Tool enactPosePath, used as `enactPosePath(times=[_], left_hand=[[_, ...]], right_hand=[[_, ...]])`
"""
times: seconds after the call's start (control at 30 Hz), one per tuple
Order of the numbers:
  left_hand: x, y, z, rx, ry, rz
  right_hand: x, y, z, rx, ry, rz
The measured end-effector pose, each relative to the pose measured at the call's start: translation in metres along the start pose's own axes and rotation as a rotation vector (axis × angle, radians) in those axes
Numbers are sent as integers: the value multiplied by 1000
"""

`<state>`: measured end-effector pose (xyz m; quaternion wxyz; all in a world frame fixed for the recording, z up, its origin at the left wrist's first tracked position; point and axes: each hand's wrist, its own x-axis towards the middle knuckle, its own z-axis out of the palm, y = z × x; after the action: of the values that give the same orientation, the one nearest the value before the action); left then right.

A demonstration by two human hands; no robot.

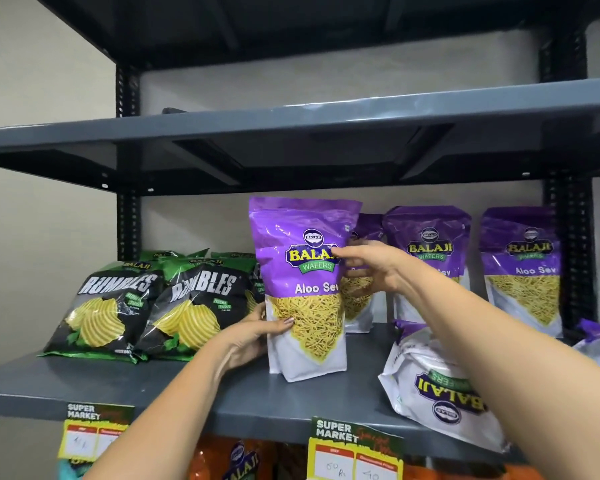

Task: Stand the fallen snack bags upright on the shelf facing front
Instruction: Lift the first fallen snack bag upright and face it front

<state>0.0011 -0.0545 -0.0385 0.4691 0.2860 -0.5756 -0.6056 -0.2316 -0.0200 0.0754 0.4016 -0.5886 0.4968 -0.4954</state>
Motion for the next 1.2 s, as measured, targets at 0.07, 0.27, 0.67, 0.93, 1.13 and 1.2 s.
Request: enactPosePath(times=[0.07,0.27,0.67,0.93,1.13,1.2], left_hand=[[0,-2,2,11,-22,13],[-4,-17,2,272,-108,62],[-32,-3,-13,441,-145,-47],[-73,10,-9,412,-227,-52],[-108,9,16,138,123,292],[-125,-6,32,154,437,682]], right_hand=[[2,-1,-4,-21,0,-10],[4,-14,-6,21,-63,-47],[-34,-15,11,-82,7,-209],[-67,-21,28,-122,-4,-256],[-91,-21,-29,-318,143,-161],[-104,-7,-64,-515,216,-138]])
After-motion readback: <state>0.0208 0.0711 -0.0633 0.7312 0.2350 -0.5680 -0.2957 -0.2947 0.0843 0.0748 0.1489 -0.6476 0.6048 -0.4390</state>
